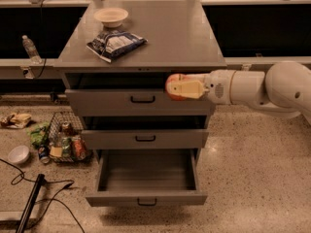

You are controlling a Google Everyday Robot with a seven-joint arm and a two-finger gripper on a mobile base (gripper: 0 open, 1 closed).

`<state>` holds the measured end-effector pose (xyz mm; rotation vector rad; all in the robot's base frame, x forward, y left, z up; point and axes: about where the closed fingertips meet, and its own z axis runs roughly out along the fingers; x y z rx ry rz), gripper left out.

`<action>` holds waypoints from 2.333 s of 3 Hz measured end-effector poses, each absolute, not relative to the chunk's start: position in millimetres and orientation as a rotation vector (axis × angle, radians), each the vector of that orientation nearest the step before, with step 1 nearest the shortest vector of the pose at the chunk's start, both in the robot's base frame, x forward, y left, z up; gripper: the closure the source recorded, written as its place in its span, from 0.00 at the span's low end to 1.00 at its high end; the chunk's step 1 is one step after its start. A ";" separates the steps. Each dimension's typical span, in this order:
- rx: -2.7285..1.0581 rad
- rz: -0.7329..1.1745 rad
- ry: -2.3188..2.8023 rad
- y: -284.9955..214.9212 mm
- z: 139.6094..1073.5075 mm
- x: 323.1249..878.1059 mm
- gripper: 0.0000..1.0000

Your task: Place apple into bottom drawer

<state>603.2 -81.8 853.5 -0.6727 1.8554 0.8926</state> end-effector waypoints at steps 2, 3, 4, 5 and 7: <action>-0.654 0.900 1.975 -62.2 776.7 584.1 1.00; -0.618 0.982 1.913 -38.0 744.5 583.2 1.00; -0.681 1.037 1.821 -8.7 699.3 583.4 1.00; -0.820 0.984 1.794 17.4 647.7 581.7 1.00; -0.906 0.821 1.828 29.7 590.4 588.8 1.00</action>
Offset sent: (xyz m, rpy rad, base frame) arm -0.0136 0.0145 -0.0626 -0.0356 0.0851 -0.0115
